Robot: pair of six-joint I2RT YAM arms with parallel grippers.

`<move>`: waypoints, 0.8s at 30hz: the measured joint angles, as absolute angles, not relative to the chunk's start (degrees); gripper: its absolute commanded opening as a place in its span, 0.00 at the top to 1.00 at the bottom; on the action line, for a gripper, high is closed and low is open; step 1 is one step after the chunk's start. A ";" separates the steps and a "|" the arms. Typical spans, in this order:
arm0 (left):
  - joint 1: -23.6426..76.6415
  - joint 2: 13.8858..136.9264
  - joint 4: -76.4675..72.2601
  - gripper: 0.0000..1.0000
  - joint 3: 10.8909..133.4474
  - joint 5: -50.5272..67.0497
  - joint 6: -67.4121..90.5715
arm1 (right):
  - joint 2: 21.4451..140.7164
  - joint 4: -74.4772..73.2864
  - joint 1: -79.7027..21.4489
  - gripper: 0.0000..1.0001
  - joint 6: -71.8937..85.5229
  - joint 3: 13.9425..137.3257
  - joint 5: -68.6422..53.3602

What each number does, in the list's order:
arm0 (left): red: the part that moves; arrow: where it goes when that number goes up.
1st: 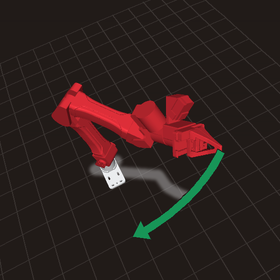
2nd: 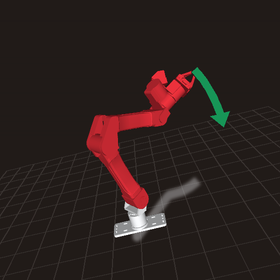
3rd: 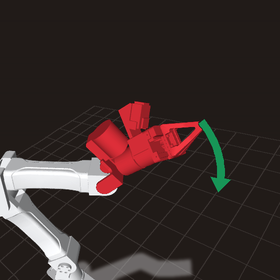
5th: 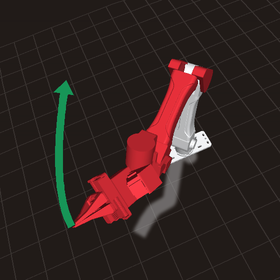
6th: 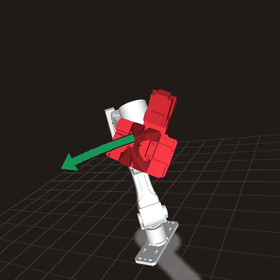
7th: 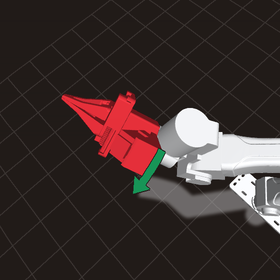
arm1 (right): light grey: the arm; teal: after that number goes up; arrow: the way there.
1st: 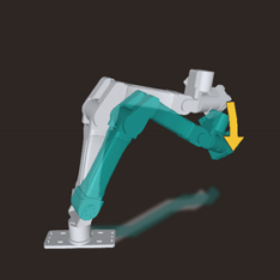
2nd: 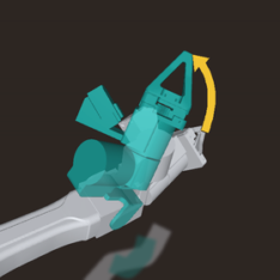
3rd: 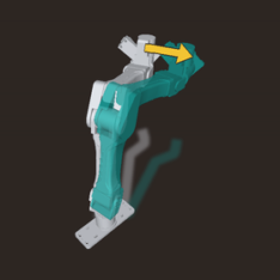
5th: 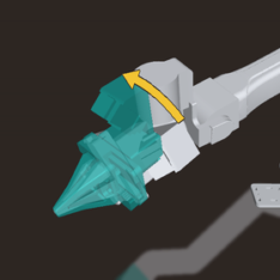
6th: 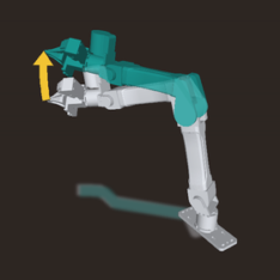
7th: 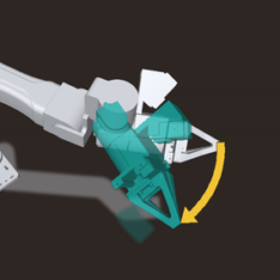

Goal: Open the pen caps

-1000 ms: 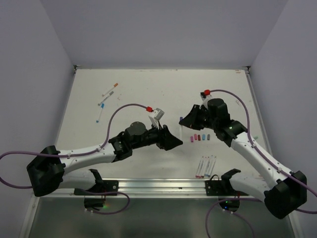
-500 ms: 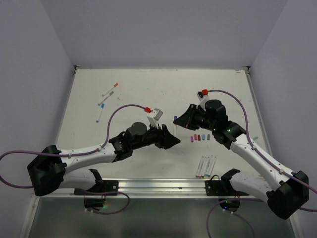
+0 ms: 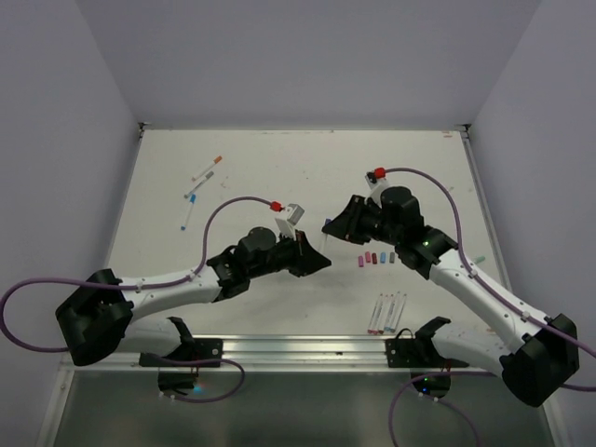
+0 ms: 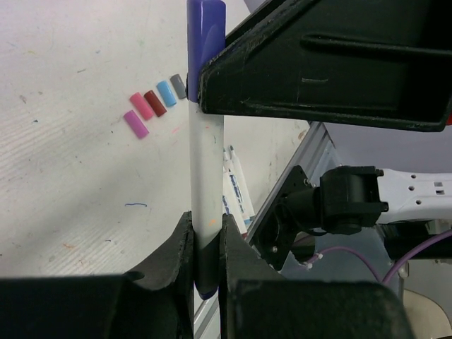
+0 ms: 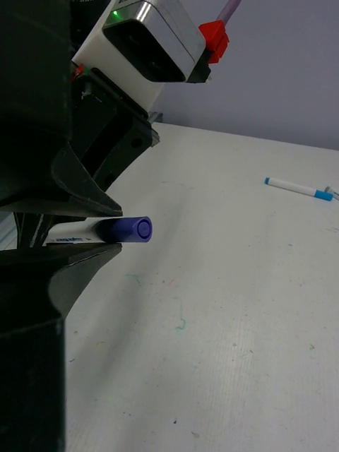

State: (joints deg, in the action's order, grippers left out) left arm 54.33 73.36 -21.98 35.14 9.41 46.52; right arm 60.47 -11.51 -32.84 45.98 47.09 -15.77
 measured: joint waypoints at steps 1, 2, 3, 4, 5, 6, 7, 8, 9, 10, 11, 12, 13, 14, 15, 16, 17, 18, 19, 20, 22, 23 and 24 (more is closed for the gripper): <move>54.22 73.34 -22.33 1.00 34.72 9.47 46.83 | 61.19 -11.81 -32.99 0.74 45.84 47.55 -15.75; 54.11 73.32 -22.70 1.00 34.28 9.63 46.94 | 61.69 -11.99 -33.01 0.73 45.80 47.88 -15.75; 54.04 73.25 -22.98 1.00 33.82 9.67 47.09 | 62.43 -12.05 -33.06 0.73 45.74 48.25 -15.75; 54.00 73.19 -23.09 1.00 33.50 9.76 47.29 | 63.18 -12.12 -33.08 0.72 45.63 48.64 -15.77; 54.02 73.10 -23.11 1.00 33.21 9.82 47.40 | 63.88 -12.10 -33.10 0.72 45.58 48.99 -15.77; 54.00 72.95 -23.14 1.00 32.93 9.87 47.42 | 64.45 -12.10 -33.10 0.72 45.54 49.30 -15.77; 54.02 72.82 -23.09 1.00 32.73 9.93 47.46 | 64.95 -12.10 -33.10 0.72 45.47 49.52 -15.77; 54.02 72.66 -23.14 1.00 32.60 10.02 47.46 | 65.28 -12.03 -33.10 0.73 45.41 49.65 -15.77; 54.00 72.36 -23.11 1.00 32.38 10.04 47.51 | 65.54 -12.01 -33.10 0.73 45.41 49.74 -15.84; 54.00 72.14 -23.11 1.00 32.21 10.04 47.53 | 65.67 -12.01 -33.10 0.74 45.41 49.82 -15.97; 54.00 72.01 -23.14 1.00 32.10 10.07 47.55 | 65.76 -11.99 -33.12 0.85 45.39 49.91 -15.99; 54.00 71.88 -23.14 1.00 31.99 10.04 47.57 | 65.87 -11.92 -33.21 0.92 45.25 49.98 -16.08; 54.00 71.85 -23.11 1.00 31.97 10.04 47.62 | 66.04 -11.90 -33.32 1.00 45.06 50.13 -16.16; 54.00 71.83 -23.11 1.00 31.97 10.09 47.86 | 66.19 -11.84 -33.32 1.00 45.01 50.19 -16.14; 53.98 71.83 -23.14 1.00 31.97 10.11 47.97 | 66.39 -11.68 -33.32 1.00 44.99 50.24 -16.19; 53.89 71.83 -23.27 1.00 31.94 10.28 48.25 | 66.46 -11.55 -33.32 1.00 44.93 50.24 -16.25; 53.74 71.83 -23.62 1.00 31.83 10.74 48.53 | 66.48 -11.46 -33.32 1.00 44.93 50.24 -16.32; 53.58 71.83 -24.82 1.00 31.31 11.33 48.88 | 66.48 -11.18 -33.32 1.00 44.84 50.24 -16.49; 53.32 71.83 -26.37 1.00 30.55 12.05 49.19 | 66.48 -10.96 -33.32 1.00 44.64 50.24 -16.86; 53.06 71.85 -28.49 1.00 29.61 13.13 50.04 | 66.52 -10.70 -33.23 1.00 44.47 50.24 -17.41; 52.23 72.16 -35.44 1.00 26.72 15.79 52.53 | 66.98 -9.67 -32.67 1.00 44.53 50.22 -19.79; 51.83 72.49 -38.41 1.00 25.52 16.71 53.58 | 67.31 -8.73 -32.16 1.00 44.56 50.13 -21.58; 51.35 73.28 -42.57 1.00 24.27 17.93 55.51 | 67.77 -7.66 -31.64 1.00 44.64 49.98 -23.29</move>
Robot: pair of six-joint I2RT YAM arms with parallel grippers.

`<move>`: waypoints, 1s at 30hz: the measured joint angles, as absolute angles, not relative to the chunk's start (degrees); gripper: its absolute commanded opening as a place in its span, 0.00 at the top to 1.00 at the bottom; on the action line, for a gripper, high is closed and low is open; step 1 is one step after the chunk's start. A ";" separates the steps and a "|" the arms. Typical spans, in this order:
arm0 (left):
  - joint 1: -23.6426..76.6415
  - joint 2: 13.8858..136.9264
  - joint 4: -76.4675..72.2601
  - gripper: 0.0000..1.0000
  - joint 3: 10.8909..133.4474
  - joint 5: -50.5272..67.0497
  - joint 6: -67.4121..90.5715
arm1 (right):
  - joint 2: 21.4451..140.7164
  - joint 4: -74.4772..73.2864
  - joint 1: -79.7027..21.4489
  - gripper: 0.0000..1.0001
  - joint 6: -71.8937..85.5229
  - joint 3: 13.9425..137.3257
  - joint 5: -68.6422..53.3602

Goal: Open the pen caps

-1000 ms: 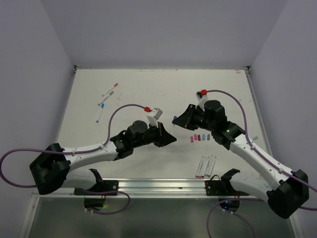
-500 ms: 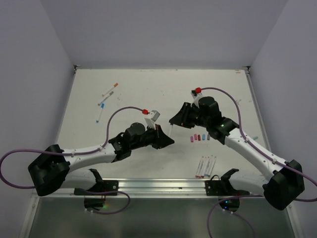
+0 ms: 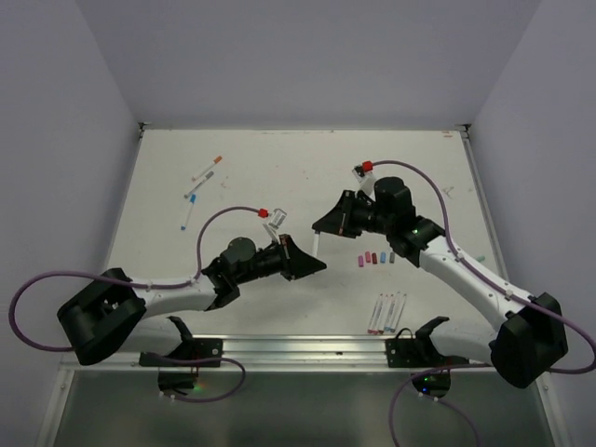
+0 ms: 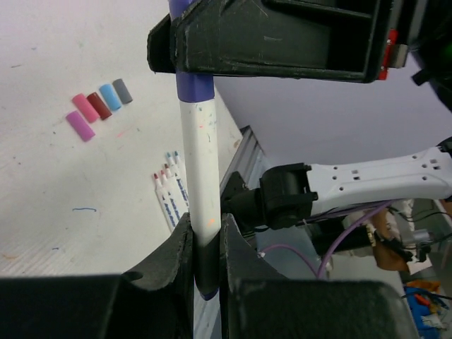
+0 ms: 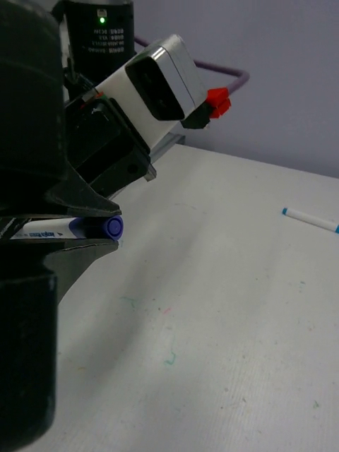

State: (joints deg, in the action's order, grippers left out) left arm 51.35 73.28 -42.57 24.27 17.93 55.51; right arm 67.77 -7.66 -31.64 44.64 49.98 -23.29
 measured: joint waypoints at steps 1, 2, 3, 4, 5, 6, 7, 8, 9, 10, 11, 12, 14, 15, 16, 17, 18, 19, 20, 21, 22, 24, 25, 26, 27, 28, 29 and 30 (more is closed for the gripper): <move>51.00 74.30 -46.46 1.00 23.11 18.79 57.49 | 68.45 -6.26 -30.96 1.00 44.99 49.71 -25.41; 50.65 75.42 -50.28 1.00 21.96 19.38 59.51 | 69.21 -5.13 -30.20 1.00 45.25 49.50 -27.42; 50.35 76.44 -53.54 1.00 20.84 19.99 61.30 | 70.19 -4.56 -29.61 1.00 45.65 49.45 -29.36; 50.15 77.34 -56.05 1.00 19.90 20.53 62.87 | 71.11 -4.08 -29.30 1.00 45.95 49.45 -30.89; 50.09 77.91 -58.00 1.00 19.03 20.84 64.23 | 72.03 -3.81 -29.08 1.00 46.15 49.45 -32.25; 50.06 78.04 -59.13 1.00 18.09 22.50 65.12 | 72.82 -2.59 -28.77 1.00 46.59 49.50 -32.58; 50.57 78.04 -60.84 1.00 16.95 25.04 65.41 | 73.45 -1.02 -28.29 1.00 46.70 49.54 -32.23; 51.48 77.95 -63.09 1.00 16.16 27.31 65.49 | 74.43 0.78 -27.09 1.00 46.98 49.58 -31.83; 52.18 77.80 -64.69 1.00 15.79 28.95 65.45 | 75.05 1.61 -26.30 1.00 47.13 49.63 -31.33; 52.86 77.52 -66.28 1.00 15.49 30.46 65.41 | 75.85 1.83 -25.39 1.00 47.13 49.93 -30.63; 53.19 77.01 -66.94 1.00 15.29 31.38 65.30 | 76.55 1.74 -24.69 1.00 47.13 50.37 -29.87; 53.30 76.31 -66.37 1.00 15.20 31.53 64.82 | 77.17 1.52 -24.25 1.00 47.09 50.89 -29.17; 53.34 74.59 -61.52 1.00 15.29 30.13 63.16 | 77.91 0.23 -24.01 1.00 46.26 52.38 -27.31; 53.41 73.67 -57.63 1.00 15.44 28.82 61.78 | 78.37 -2.79 -24.18 1.00 45.17 54.04 -25.74; 53.52 72.69 -53.04 1.00 15.70 26.61 60.62 | 79.02 -6.09 -24.51 1.00 43.79 56.05 -23.57; 53.74 71.59 -48.62 1.00 15.88 24.40 59.75 | 79.83 -9.13 -24.95 1.00 42.48 58.04 -21.37; 53.93 70.65 -44.88 1.00 15.90 22.20 58.96 | 80.66 -12.64 -25.63 1.00 41.28 60.01 -19.20; 54.22 69.76 -41.54 1.00 15.90 19.62 58.48 | 81.32 -15.35 -26.37 1.00 40.18 61.23 -16.88; 54.61 68.99 -38.57 1.00 15.90 17.37 57.91 | 81.78 -17.61 -27.16 1.00 39.29 61.67 -14.96; 55.13 68.45 -36.23 1.00 15.90 15.29 57.65 | 82.02 -19.90 -27.81 1.00 38.50 61.60 -13.02; 55.64 68.27 -34.54 1.00 15.97 13.69 57.43 | 82.24 -21.61 -28.32 1.00 37.98 61.32 -11.64; 56.82 69.14 -31.79 1.00 16.64 11.22 57.25 | 82.85 -24.97 -29.36 1.00 36.91 60.01 -8.43; 57.41 70.24 -30.81 1.00 17.34 10.28 57.21 | 83.15 -26.28 -29.67 1.00 36.51 59.22 -7.18; 58.30 71.72 -30.06 1.00 18.33 9.37 57.21 | 83.46 -27.09 -30.11 1.00 36.18 58.30 -6.15; 59.11 73.14 -29.61 1.00 19.27 8.73 57.23 | 83.85 -28.10 -30.44 1.00 35.90 57.60 -4.93; 60.18 74.91 -29.21 1.00 20.45 8.03 57.28 | 84.34 -29.10 -30.72 1.00 35.68 57.08 -3.77; 61.34 76.73 -29.10 1.00 21.58 7.38 57.41 | 84.82 -29.76 -31.00 1.00 35.48 56.66 -2.83; 62.46 78.48 -29.19 1.00 22.61 6.90 57.52 | 85.19 -30.24 -31.35 1.00 35.29 56.36 -1.93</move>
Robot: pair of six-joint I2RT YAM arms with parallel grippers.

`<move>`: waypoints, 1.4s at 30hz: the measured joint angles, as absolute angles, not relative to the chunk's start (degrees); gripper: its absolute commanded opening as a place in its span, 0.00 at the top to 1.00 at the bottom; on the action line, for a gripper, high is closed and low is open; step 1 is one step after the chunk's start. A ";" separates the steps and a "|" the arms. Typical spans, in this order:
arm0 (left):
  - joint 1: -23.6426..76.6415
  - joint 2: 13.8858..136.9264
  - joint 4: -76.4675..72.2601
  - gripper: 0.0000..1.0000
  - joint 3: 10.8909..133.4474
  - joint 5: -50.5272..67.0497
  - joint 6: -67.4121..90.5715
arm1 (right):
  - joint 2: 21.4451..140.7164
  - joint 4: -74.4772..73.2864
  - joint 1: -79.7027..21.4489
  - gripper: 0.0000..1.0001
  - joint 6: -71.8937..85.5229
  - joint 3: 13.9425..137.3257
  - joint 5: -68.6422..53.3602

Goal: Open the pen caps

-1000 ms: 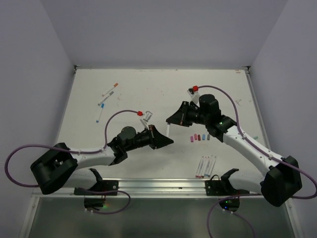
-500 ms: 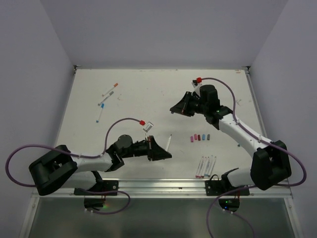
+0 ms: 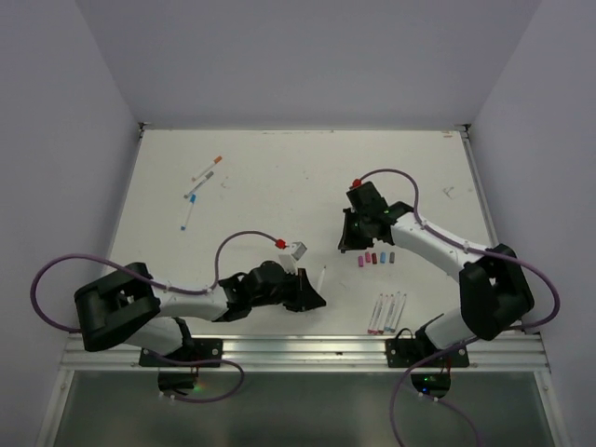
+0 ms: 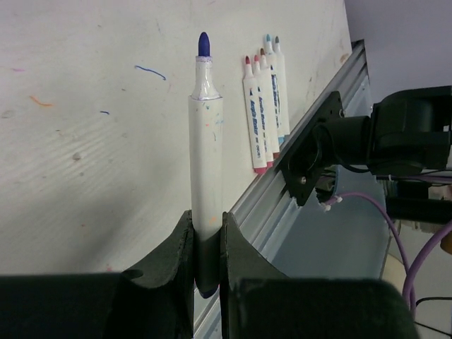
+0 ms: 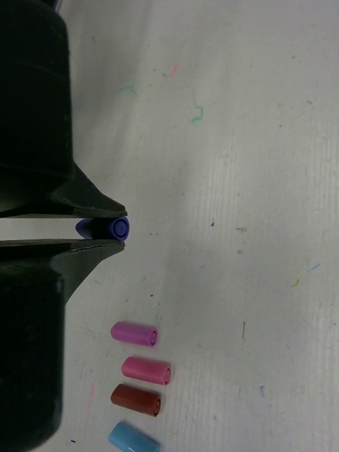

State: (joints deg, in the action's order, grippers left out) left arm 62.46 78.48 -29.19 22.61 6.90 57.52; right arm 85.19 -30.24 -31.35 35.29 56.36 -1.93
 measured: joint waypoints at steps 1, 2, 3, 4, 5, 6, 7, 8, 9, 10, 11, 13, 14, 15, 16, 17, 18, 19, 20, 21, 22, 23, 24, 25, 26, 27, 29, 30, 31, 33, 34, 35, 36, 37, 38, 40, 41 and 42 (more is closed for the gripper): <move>63.53 80.23 -29.54 1.00 23.42 6.57 57.78 | 85.54 -30.52 -31.73 1.00 35.09 56.07 -1.08; 64.36 81.95 -30.11 1.00 24.01 6.39 57.98 | 85.84 -30.74 -32.14 1.00 34.96 55.83 -0.34; 65.10 83.64 -30.63 1.00 24.45 6.37 58.19 | 86.11 -30.98 -32.51 1.00 34.87 55.75 0.58; 65.67 85.25 -31.00 1.00 24.71 6.39 58.59 | 86.41 -31.20 -32.86 1.00 34.83 55.72 1.30; 66.13 86.70 -31.59 1.00 24.82 6.37 59.02 | 86.74 -31.35 -33.21 1.00 34.79 55.72 2.15; 66.41 88.05 -32.08 1.00 24.86 6.37 59.44 | 87.07 -31.42 -33.50 1.00 34.72 55.72 2.76; 66.57 89.12 -32.42 1.00 24.88 6.37 59.59 | 87.42 -31.48 -33.71 1.00 34.65 55.70 3.36; 66.72 89.84 -32.58 1.00 24.88 6.37 59.75 | 87.72 -31.59 -33.82 1.00 34.54 55.66 3.90; 66.92 90.52 -32.80 1.00 24.93 6.37 60.07 | 88.03 -31.66 -33.87 1.00 34.46 55.57 4.45; 66.98 91.07 -32.95 1.00 25.04 6.37 60.45 | 88.40 -31.73 -33.89 0.99 34.41 55.46 5.26; 67.13 91.55 -32.97 1.00 25.32 6.37 60.51 | 88.77 -31.77 -33.87 0.99 34.39 55.33 5.96; 67.51 92.31 -33.10 1.00 26.28 6.50 60.53 | 89.56 -31.97 -33.87 0.99 34.33 55.09 7.38; 67.70 92.77 -33.21 1.00 27.00 6.66 60.51 | 89.86 -32.03 -33.87 1.00 34.30 55.05 7.94; 67.99 93.17 -33.41 1.00 27.75 6.76 60.51 | 90.35 -32.14 -33.87 1.00 34.28 55.05 8.43; 68.16 93.49 -33.65 1.00 28.32 6.87 60.51 | 90.74 -32.16 -33.87 1.00 34.28 55.05 8.71; 68.34 93.76 -33.78 1.00 28.71 6.94 60.51 | 91.13 -32.18 -33.87 1.00 34.28 55.02 9.23; 68.45 94.11 -33.89 1.00 29.21 7.09 60.51 | 91.50 -32.18 -33.91 0.98 34.28 55.02 9.69; 68.66 94.32 -33.98 1.00 29.43 7.18 60.51 | 91.83 -32.18 -34.00 0.96 34.28 55.00 9.98; 68.71 94.59 -34.06 1.00 29.67 7.29 60.51 | 92.12 -32.23 -34.09 0.94 34.28 54.96 10.35; 68.73 94.85 -34.13 1.00 29.85 7.33 60.49 | 92.40 -32.25 -34.17 0.91 34.28 54.96 10.83; 68.79 95.07 -34.20 1.00 29.95 7.42 60.49 | 92.62 -32.29 -34.24 0.90 34.30 54.94 11.03; 68.79 95.22 -34.20 1.00 30.02 7.46 60.49 | 92.84 -32.34 -34.26 0.89 34.33 54.92 11.20; 68.79 95.44 -34.20 1.00 30.20 7.49 60.49 | 93.03 -32.36 -34.37 0.87 34.33 54.92 11.38; 68.79 95.57 -34.20 1.00 30.30 7.49 60.49 | 93.21 -32.36 -34.41 0.87 34.35 54.92 11.51; 68.79 95.74 -34.20 1.00 30.48 7.51 60.49 | 93.38 -32.36 -34.46 0.86 34.37 54.92 11.60; 68.82 95.85 -34.20 1.00 30.63 7.53 60.49 | 93.47 -32.34 -34.50 0.84 34.37 54.89 11.66; 68.82 95.92 -34.17 1.00 30.92 7.60 60.49 | 93.49 -32.38 -34.50 0.83 34.41 54.83 11.84; 68.82 95.98 -34.17 1.00 31.09 7.66 60.49 | 93.49 -32.34 -34.50 0.81 34.41 54.83 12.01; 68.82 96.05 -34.15 1.00 31.33 7.68 60.47 | 93.49 -32.29 -34.52 0.80 34.44 54.83 12.10; 68.82 96.31 -34.13 1.00 31.81 7.70 60.45 | 93.49 -32.27 -34.57 0.74 34.48 54.83 12.29; 68.84 96.47 -34.02 1.00 32.10 7.70 60.45 | 93.49 -32.27 -34.59 0.73 34.46 54.83 12.34; 68.84 96.66 -33.80 1.00 32.42 7.70 60.45 | 93.49 -32.27 -34.61 0.73 34.44 54.83 12.40; 68.84 96.79 -33.63 1.00 32.69 7.70 60.42 | 93.49 -32.27 -34.61 0.72 34.44 54.83 12.40; 68.86 96.92 -33.52 1.00 32.86 7.73 60.42 | 93.49 -32.29 -34.61 0.71 34.44 54.83 12.40; 68.90 97.06 -33.36 1.00 33.04 7.73 60.42 | 93.49 -32.29 -34.61 0.71 34.44 54.83 12.38; 69.04 97.25 -33.21 1.00 33.26 7.73 60.42 | 93.49 -32.32 -34.61 0.69 34.44 54.83 12.36; 69.14 97.38 -33.15 1.00 33.34 7.73 60.40 | 93.49 -32.32 -34.61 0.69 34.44 54.85 12.36; 69.21 97.49 -33.10 1.00 33.47 7.73 60.40 | 93.49 -32.34 -34.61 0.68 34.41 54.89 12.36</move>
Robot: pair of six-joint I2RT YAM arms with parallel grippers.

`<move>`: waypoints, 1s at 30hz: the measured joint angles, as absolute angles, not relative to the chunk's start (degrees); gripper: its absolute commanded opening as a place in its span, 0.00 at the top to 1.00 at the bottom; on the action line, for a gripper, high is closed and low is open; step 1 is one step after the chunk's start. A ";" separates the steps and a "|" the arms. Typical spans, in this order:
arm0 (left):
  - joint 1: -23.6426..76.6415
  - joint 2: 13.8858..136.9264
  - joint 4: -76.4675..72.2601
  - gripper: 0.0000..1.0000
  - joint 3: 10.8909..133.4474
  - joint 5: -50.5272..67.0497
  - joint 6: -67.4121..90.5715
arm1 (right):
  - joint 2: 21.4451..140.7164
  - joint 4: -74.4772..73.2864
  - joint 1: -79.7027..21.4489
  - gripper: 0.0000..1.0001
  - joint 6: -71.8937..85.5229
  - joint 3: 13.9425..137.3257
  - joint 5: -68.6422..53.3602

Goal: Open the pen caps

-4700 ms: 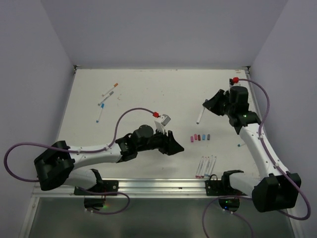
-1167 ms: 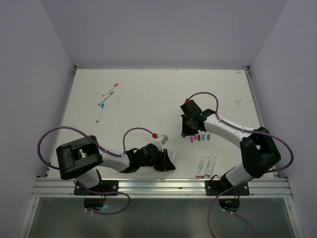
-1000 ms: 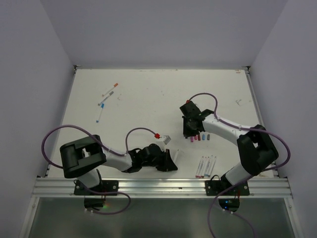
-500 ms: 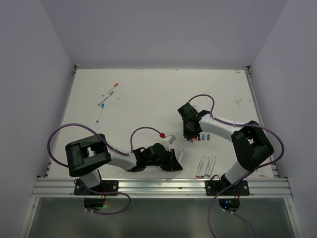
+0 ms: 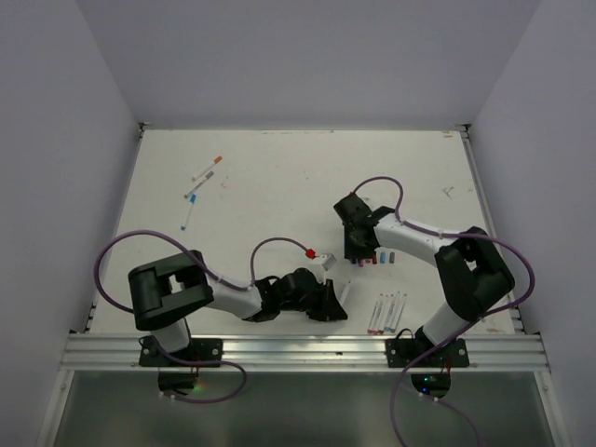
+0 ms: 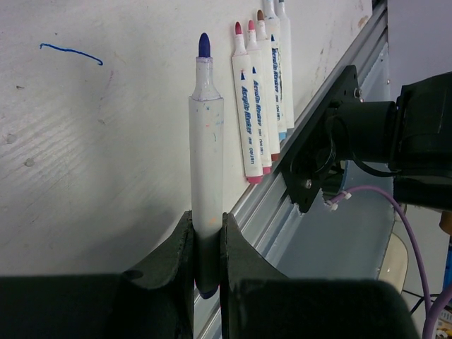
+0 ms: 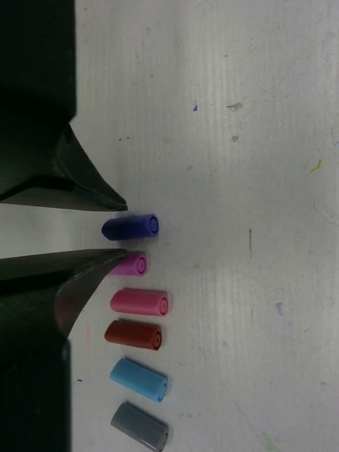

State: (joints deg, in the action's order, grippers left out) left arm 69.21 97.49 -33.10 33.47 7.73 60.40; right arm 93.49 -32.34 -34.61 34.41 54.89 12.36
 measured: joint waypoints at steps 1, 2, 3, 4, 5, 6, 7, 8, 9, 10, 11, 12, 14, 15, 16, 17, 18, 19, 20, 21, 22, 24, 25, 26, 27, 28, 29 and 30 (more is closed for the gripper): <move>69.30 97.62 -33.01 1.00 33.56 7.73 60.40 | 93.45 -32.58 -34.61 0.68 34.41 55.05 12.40; 69.41 97.67 -32.88 0.99 33.65 7.73 60.36 | 93.34 -32.91 -34.61 0.68 34.44 55.27 12.49; 69.47 97.78 -32.77 0.99 33.76 7.73 60.29 | 93.10 -33.21 -34.61 0.68 34.44 55.46 12.53; 69.54 97.95 -32.32 0.99 34.09 7.75 60.23 | 92.47 -33.71 -34.61 0.67 34.46 55.75 12.60; 69.58 98.35 -31.88 0.99 34.65 7.75 60.12 | 91.55 -34.52 -34.61 0.66 34.48 56.12 12.82; 69.63 98.96 -31.29 0.98 35.51 7.84 59.83 | 90.17 -35.46 -34.61 0.58 34.52 56.49 13.28; 69.69 99.77 -30.65 0.97 36.69 8.01 59.42 | 88.55 -36.51 -34.61 0.52 34.79 56.99 14.11; 69.80 100.75 -29.89 0.96 38.09 8.21 59.13 | 86.65 -37.50 -34.61 0.49 34.94 57.58 14.76; 69.91 101.84 -29.19 0.94 39.57 8.56 58.92 | 84.60 -38.37 -34.59 0.47 35.03 58.13 15.57; 70.06 102.94 -28.88 0.93 40.91 8.82 58.81 | 82.30 -39.13 -34.41 0.46 35.05 58.59 16.05; 70.17 103.79 -28.58 0.92 41.95 8.99 58.67 | 79.88 -39.77 -34.15 0.45 35.14 58.92 16.36; 70.22 104.47 -28.14 0.90 42.76 9.23 58.41 | 77.30 -40.05 -33.78 0.45 35.16 58.94 16.80; 70.26 105.38 -27.62 0.89 43.72 9.52 57.93 | 72.47 -41.15 -32.40 0.44 35.16 58.94 17.08; 70.26 105.80 -27.53 0.87 44.03 9.65 57.82 | 70.52 -41.56 -31.27 0.44 35.16 58.85 16.95; 70.26 106.28 -27.38 0.86 44.34 9.76 57.69 | 68.84 -41.95 -30.00 0.44 35.11 58.72 16.93; 70.26 106.56 -27.46 0.85 44.49 10.04 57.67 | 67.48 -42.09 -28.58 0.44 35.05 58.41 16.49; 70.26 106.83 -27.40 0.83 44.82 10.13 57.65 | 66.50 -42.26 -27.14 0.44 34.89 57.91 15.94; 70.26 107.11 -27.42 0.81 45.12 10.31 57.60 | 65.65 -42.26 -25.26 0.44 34.79 57.06 15.18; 70.26 107.39 -27.51 0.80 45.32 10.50 57.58 | 65.04 -42.54 -23.75 0.44 34.59 56.10 14.83; 70.26 107.68 -27.70 0.76 45.47 10.74 57.58 | 64.73 -42.87 -22.65 0.44 34.44 55.37 14.44; 70.26 107.92 -27.92 0.73 45.63 10.98 57.54 | 64.49 -43.07 -21.32 0.44 34.35 54.37 13.96; 70.26 108.12 -28.40 0.69 45.69 11.57 57.60 | 64.45 -43.77 -19.44 0.43 34.15 52.73 13.21; 70.26 108.12 -28.62 0.67 45.69 11.79 57.63 | 64.45 -43.97 -18.74 0.43 34.02 52.14 12.47; 70.26 108.14 -28.82 0.64 45.69 12.01 57.65 | 64.45 -44.27 -18.13 0.42 33.98 51.75 12.12; 70.26 108.14 -29.02 0.63 45.69 12.14 57.69 | 64.45 -44.36 -17.54 0.41 33.89 51.46 11.53; 70.26 108.14 -29.19 0.61 45.69 12.27 57.74 | 64.45 -44.36 -16.99 0.39 33.82 51.27 10.96; 70.26 108.14 -29.50 0.59 45.65 12.45 57.80 | 64.45 -44.40 -16.32 0.37 33.78 51.09 10.66; 70.26 108.14 -29.71 0.57 45.63 12.67 57.87 | 64.45 -44.49 -15.49 0.37 33.74 51.07 10.31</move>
